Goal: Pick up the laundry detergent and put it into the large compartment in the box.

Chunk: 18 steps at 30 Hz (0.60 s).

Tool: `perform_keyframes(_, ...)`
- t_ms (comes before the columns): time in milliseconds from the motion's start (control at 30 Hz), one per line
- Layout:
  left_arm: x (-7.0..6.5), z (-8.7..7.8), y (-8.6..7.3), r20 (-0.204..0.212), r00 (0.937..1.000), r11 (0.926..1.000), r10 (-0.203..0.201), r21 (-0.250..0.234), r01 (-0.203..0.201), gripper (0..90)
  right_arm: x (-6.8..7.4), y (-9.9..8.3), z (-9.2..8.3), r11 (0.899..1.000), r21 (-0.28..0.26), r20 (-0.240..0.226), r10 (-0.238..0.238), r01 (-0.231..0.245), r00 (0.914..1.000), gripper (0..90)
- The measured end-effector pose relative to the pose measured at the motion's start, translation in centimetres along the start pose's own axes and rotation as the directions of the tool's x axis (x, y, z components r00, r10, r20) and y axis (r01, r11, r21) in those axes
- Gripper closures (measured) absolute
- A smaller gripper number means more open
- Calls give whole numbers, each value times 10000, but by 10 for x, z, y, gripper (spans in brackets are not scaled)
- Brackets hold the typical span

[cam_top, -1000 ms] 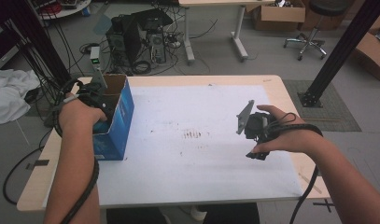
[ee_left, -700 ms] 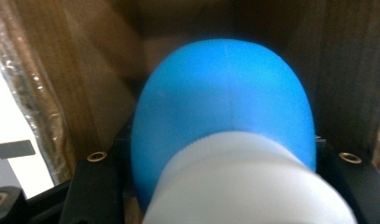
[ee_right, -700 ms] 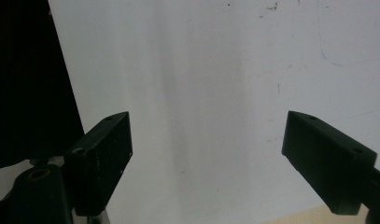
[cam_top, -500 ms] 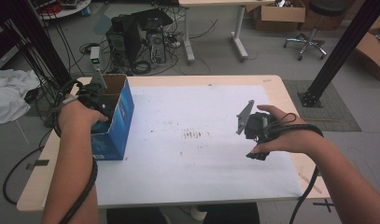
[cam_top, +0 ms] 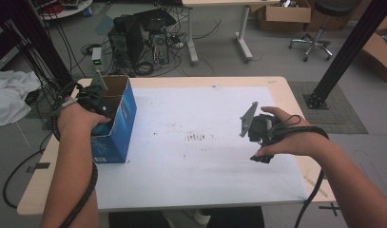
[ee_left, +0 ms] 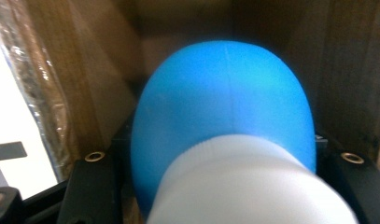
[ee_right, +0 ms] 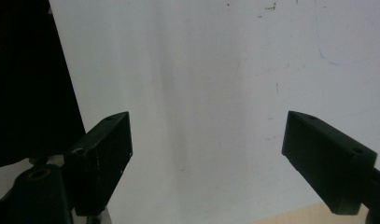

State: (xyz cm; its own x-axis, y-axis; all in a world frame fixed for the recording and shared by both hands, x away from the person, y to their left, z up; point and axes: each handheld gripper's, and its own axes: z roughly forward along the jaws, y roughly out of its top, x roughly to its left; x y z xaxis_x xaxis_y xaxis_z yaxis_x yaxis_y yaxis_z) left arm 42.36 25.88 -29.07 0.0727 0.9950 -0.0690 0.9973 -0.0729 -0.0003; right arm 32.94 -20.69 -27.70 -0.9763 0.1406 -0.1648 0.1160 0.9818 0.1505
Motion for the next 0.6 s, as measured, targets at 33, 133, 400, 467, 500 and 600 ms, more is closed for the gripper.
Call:
perform_keyframes(33, 0, 0, 0, 34, 10000, 10000, 3, 13, -3, 373, 0, 0, 0, 10000, 9, -5, -16, 16, 10000, 163)
perform_keyframes(133, -1, -1, 0, -17, 10000, 9999, -39, -96, 39, 332, 0, 1, 1, 10000, 22, -11, -23, 23, 10000, 163)
perform_keyframes(400, -5, -2, 2, -142, 9999, 10000, 58, 80, -57, 301, 0, 0, 2, 10000, -38, -24, 12, -12, 10000, 163)
perform_keyframes(467, -6, -3, 1, -216, 9997, 9999, 79, 69, -78, 301, 0, 0, 2, 10000, -12, -27, 0, 0, 10000, 163)
perform_keyframes(500, -6, -4, 1, -216, 9997, 10000, 93, 36, -92, 300, 0, 0, 2, 10000, -8, -28, 7, -7, 10000, 163)
perform_keyframes(600, -7, -6, 0, -264, 9996, 10000, 96, 27, -95, 299, -1, 0, 3, 10000, -6, -35, -19, 19, 10000, 163)
